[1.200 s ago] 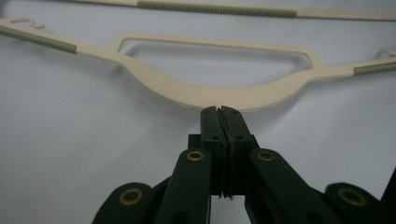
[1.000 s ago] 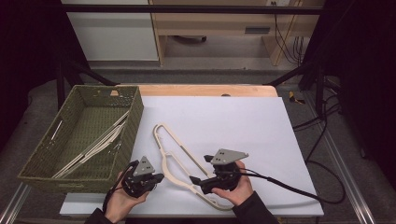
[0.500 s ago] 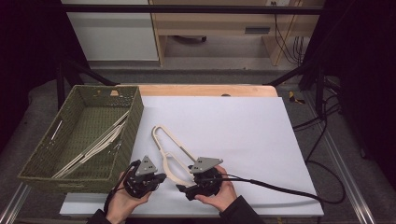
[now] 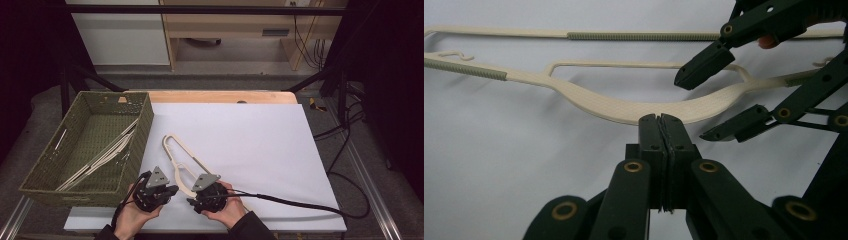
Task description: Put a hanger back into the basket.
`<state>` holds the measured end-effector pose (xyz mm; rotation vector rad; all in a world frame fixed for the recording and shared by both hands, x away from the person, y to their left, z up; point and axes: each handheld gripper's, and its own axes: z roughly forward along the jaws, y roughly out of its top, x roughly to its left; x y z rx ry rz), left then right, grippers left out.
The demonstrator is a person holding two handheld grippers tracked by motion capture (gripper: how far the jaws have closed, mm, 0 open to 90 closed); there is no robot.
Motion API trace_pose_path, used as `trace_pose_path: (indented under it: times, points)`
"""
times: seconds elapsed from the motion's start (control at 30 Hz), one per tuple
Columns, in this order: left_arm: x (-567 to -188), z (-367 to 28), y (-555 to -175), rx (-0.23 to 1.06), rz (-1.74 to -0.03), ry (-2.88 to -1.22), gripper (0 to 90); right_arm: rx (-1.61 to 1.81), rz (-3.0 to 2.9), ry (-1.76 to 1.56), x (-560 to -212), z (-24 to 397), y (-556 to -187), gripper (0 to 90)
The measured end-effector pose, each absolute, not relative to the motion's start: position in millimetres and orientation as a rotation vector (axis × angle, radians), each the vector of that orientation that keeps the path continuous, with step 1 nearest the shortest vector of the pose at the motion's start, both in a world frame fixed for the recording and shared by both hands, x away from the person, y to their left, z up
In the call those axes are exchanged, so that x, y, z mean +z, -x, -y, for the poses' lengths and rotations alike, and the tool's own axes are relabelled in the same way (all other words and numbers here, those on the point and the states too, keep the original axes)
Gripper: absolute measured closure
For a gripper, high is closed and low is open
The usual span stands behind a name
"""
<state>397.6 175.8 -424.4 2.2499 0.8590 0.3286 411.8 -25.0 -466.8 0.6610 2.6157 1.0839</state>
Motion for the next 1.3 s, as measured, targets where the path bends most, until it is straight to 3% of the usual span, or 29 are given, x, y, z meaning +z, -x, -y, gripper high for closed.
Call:
trace_pose_path:
  times: [0.17, 0.53, 0.7, 0.77, 0.9, 1.3]
  points:
    - [-425.3, -176.3, -397.9, 0.329, -0.859, -2.252, 88.8, 1.069, -2.65, -0.624, -468.0, 23.8, -412.3, 71.2]
    - [-419.2, -183.7, -397.0, 0.321, -0.841, -2.187, 87.6, 1.067, -2.639, -0.594, -465.7, 25.0, -410.1, 73.7]
    - [-397.5, -197.9, -390.6, 0.397, -0.792, -2.053, 63.2, 1.072, -2.626, -0.578, -461.5, 26.9, -409.1, 74.7]
    - [-388.9, -205.2, -388.6, 0.44, -0.785, -2.0, 49.3, 1.081, -2.613, -0.563, -458.9, 28.4, -409.2, 75.3]
    - [-378.5, -221.4, -387.9, 0.481, -0.778, -1.91, 32.3, 1.085, -2.591, -0.559, -450.4, 32.9, -408.0, 77.0]
    - [-375.3, -233.0, -389.2, 0.505, -0.765, -1.867, 16.8, 1.098, -2.482, -0.649, -419.9, 64.9, -413.9, 81.6]
